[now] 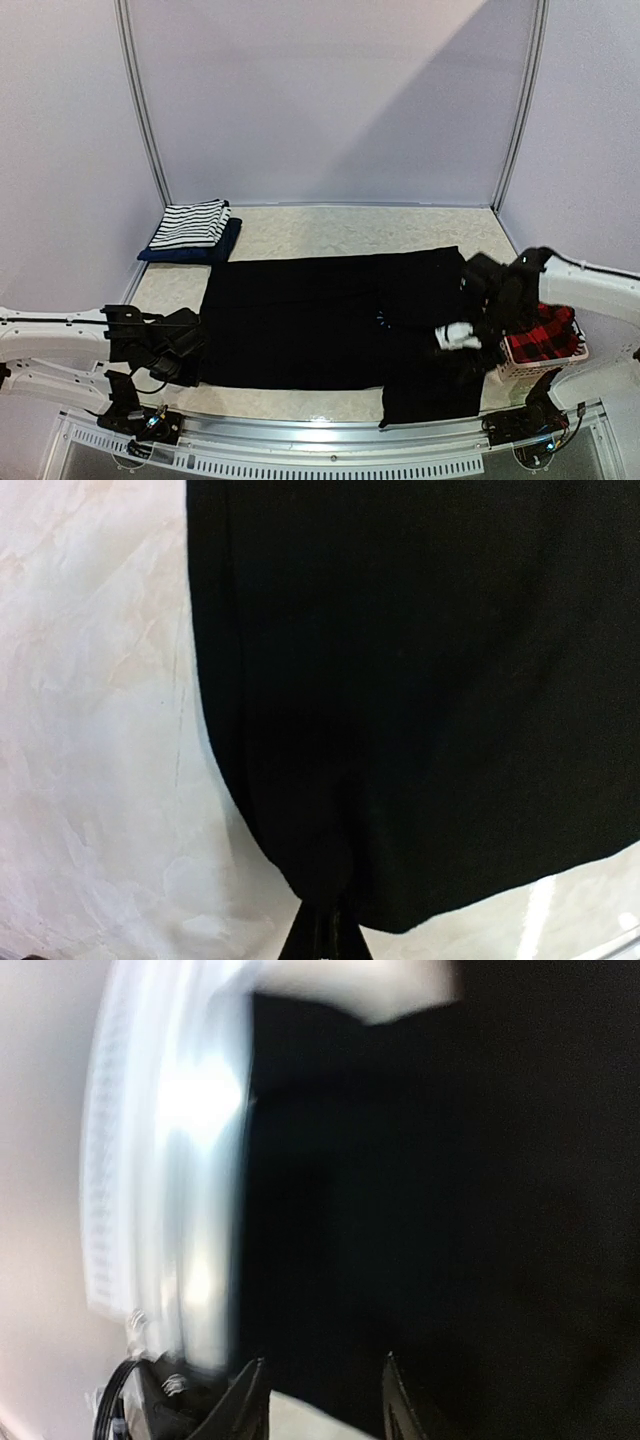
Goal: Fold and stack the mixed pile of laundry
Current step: Pick up the 1/3-folded T-shirt from the center of the board.
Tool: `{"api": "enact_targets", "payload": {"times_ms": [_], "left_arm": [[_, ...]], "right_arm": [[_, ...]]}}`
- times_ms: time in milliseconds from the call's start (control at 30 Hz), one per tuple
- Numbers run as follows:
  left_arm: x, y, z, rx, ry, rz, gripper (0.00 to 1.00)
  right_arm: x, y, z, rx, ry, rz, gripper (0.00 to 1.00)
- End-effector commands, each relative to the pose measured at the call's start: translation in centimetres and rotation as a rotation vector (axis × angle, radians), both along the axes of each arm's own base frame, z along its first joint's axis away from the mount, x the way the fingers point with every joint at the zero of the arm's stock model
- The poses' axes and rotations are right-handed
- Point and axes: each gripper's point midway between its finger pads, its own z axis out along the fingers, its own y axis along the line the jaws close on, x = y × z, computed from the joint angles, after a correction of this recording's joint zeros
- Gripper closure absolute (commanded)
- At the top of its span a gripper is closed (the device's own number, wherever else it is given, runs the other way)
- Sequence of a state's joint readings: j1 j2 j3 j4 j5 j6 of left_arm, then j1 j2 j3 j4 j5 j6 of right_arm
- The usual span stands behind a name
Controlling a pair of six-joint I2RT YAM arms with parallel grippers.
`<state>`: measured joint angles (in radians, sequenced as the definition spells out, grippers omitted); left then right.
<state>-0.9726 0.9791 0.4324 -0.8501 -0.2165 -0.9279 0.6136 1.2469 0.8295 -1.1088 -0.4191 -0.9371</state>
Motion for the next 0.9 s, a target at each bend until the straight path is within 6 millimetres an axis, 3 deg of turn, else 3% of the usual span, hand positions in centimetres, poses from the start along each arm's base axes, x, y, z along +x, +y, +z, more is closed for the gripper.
{"api": "enact_targets", "payload": {"times_ms": [0,133,267,400,500,567,633,767,867], "left_arm": [[-2.5,1.3,0.0,0.007,0.128,0.335,1.0],[-2.1,0.9,0.2,-0.003,0.116,0.336,1.0],[-2.0,0.8,0.6,-0.017,0.106,0.337,1.0],[-1.8,1.2,1.1,-0.024,0.082,0.348,1.0],[-1.8,1.6,1.5,-0.027,0.066,0.357,1.0],[-1.8,2.0,1.7,-0.025,0.06,0.361,1.0],[-1.8,2.1,1.8,-0.027,0.054,0.363,1.0],[-1.6,2.2,1.9,-0.026,0.045,0.36,1.0],[-1.2,1.9,1.9,-0.028,0.04,0.352,1.0]], "right_arm": [[-2.9,-2.3,-3.1,-0.108,-0.162,0.252,0.63],[-3.7,-2.4,-2.9,-0.134,-0.139,0.348,0.63],[-5.8,-3.8,-5.4,-0.225,-0.128,0.516,0.61],[-6.5,-4.4,-7.2,-0.264,-0.134,0.58,0.54],[-6.5,-4.4,-7.4,-0.278,-0.123,0.598,0.5],[-6.6,-4.5,-7.4,-0.288,-0.11,0.604,0.39],[-6.5,-4.6,-7.5,-0.298,-0.106,0.608,0.38],[-4.2,-3.2,-7.9,-0.287,-0.235,0.554,0.63],[-2.9,-3.4,-8.8,-0.313,-0.309,0.521,0.77]]}}
